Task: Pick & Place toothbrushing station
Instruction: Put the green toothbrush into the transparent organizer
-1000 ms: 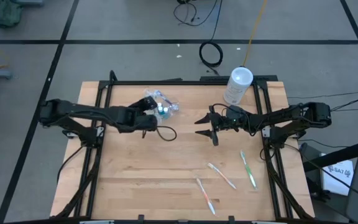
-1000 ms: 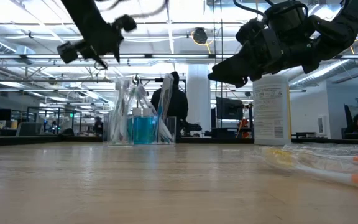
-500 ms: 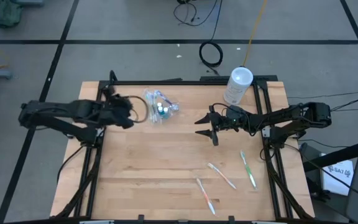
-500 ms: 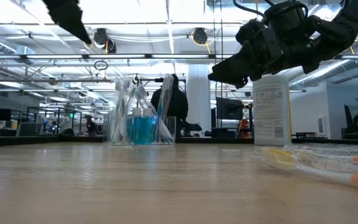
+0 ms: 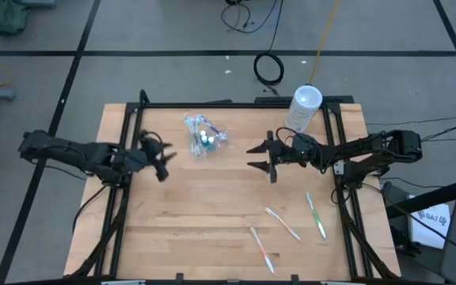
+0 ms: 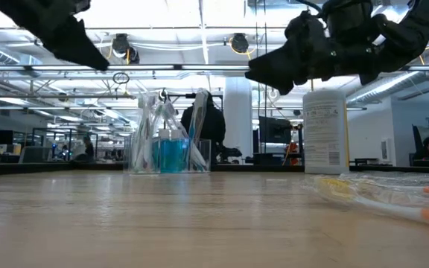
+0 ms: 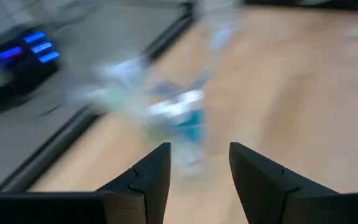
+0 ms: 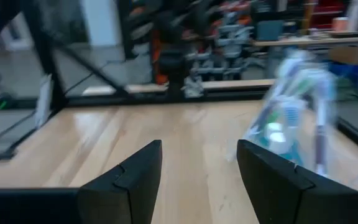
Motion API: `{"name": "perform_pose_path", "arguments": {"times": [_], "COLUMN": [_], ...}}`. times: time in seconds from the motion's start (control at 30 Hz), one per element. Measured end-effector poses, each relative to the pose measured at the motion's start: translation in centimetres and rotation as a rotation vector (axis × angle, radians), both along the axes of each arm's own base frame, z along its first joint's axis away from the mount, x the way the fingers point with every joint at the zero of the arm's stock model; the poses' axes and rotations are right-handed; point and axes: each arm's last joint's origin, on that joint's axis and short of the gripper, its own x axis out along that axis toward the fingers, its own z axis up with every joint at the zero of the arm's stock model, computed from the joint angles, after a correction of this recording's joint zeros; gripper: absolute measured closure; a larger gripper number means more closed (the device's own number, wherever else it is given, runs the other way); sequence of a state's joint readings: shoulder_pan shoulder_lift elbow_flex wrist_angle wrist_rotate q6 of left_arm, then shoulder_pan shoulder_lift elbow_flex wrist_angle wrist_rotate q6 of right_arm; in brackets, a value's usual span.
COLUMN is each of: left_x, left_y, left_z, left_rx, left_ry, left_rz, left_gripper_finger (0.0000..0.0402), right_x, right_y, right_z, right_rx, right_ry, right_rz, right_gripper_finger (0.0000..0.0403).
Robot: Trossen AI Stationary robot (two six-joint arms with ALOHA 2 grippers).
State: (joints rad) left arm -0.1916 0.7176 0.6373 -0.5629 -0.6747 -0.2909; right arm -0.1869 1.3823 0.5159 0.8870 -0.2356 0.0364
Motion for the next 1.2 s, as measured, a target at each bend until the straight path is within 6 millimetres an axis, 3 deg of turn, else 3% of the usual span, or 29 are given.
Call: {"name": "perform_pose_path", "arguments": {"times": [0.13, 0.23, 0.3, 0.47, 0.57, 0.7, 0.97, 1.2], "left_x": [1.7, 2.5, 2.7, 2.8, 2.8, 2.8, 2.8, 2.9], "left_y": [-1.2, -1.9, -2.0, -1.7, -1.5, -1.5, -1.5, -1.5], "left_z": [-1.8, -2.7, -3.2, -3.7, -3.6, -3.7, -3.7, -3.5], "left_rx": [-0.029, 0.011, 0.058, 0.047, 0.034, 0.036, 0.04, -0.045], "left_ry": [-0.125, -0.223, -0.268, -0.299, -0.306, -0.303, -0.302, -0.346], "left_rz": [-0.354, -0.61, -0.684, -0.638, -0.606, -0.601, -0.602, -0.57], "left_gripper_finger": [0.0231, 0.0231, 0.0231, 0.0231, 0.0231, 0.0231, 0.0231, 0.0231], "right_x": [0.1, 0.2, 0.5, 1.8, 2.7, 3.3, 0.7, -2.7], "right_y": [0.2, 1.0, 1.6, 3.9, 5.3, 6.7, 9.2, 9.6], "right_z": [0.3, 0.4, 0.9, 2.4, 3.0, 3.1, 0.1, -0.4], "right_rx": [0.026, -0.003, -0.006, -0.05, -0.073, -0.021, 0.267, 0.442], "right_ry": [-0.031, -0.034, -0.056, -0.061, 0.043, 0.272, 0.746, 1.009], "right_rz": [-0.092, -0.056, -0.03, 0.058, 0.092, 0.01, -0.161, -0.356], "right_gripper_finger": [0.0202, 0.0202, 0.0202, 0.0202, 0.0202, 0.0202, 0.0202, 0.0202]}}
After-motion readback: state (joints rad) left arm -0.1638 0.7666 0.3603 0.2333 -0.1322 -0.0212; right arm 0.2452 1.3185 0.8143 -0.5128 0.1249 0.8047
